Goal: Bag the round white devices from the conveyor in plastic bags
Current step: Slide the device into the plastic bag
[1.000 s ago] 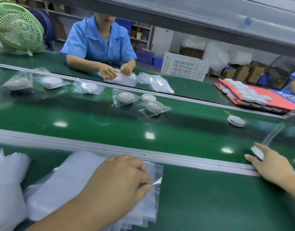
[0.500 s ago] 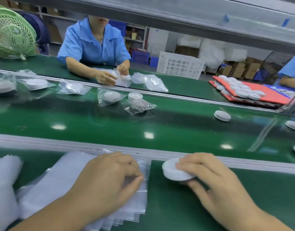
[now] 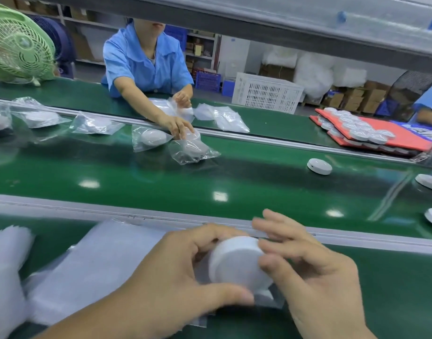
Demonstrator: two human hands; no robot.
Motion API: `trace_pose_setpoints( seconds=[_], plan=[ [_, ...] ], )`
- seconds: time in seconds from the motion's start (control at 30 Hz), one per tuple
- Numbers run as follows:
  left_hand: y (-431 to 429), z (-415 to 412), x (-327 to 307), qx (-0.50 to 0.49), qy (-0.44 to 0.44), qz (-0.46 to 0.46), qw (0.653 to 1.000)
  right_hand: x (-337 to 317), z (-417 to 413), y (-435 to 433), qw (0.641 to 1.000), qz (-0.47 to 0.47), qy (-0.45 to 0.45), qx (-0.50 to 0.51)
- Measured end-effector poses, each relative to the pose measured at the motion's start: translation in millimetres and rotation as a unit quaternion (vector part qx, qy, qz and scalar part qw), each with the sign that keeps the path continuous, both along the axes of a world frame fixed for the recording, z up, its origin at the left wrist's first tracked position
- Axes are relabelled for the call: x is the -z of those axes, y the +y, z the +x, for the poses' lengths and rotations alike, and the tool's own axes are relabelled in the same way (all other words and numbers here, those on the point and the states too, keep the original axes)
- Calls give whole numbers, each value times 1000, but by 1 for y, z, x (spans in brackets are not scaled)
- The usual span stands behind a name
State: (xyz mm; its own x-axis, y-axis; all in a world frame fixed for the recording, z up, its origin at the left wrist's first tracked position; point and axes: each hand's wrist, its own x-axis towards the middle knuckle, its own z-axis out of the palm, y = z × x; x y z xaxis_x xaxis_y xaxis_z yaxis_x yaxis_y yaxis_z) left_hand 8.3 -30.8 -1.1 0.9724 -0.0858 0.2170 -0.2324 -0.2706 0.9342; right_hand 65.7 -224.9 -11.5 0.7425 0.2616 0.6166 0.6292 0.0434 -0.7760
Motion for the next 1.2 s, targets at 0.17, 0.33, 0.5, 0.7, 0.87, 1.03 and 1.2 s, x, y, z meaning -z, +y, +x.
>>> trace_pose_setpoints(
  seconds=[0.17,0.33,0.5,0.7,0.87,1.03,1.2],
  plan=[
    [-6,11,2,-220,-108,-106,964,-18,12,16,971,-140,163,-101],
    [8,18,0,-262,-129,-123,948,-38,71,43,981,-180,66,5],
    [22,10,-9,-302,-173,-180,920,-44,187,68,959,-185,59,204],
    [27,8,-3,-250,-67,-7,966,-16,227,99,928,-296,191,119],
    [32,11,13,-177,-121,354,910,-8,142,92,953,-280,109,35],
    [28,17,20,-57,-110,490,863,8,64,20,961,-274,22,18],
    [25,18,29,-124,-106,461,872,16,78,-13,965,-166,200,32]
  ],
)
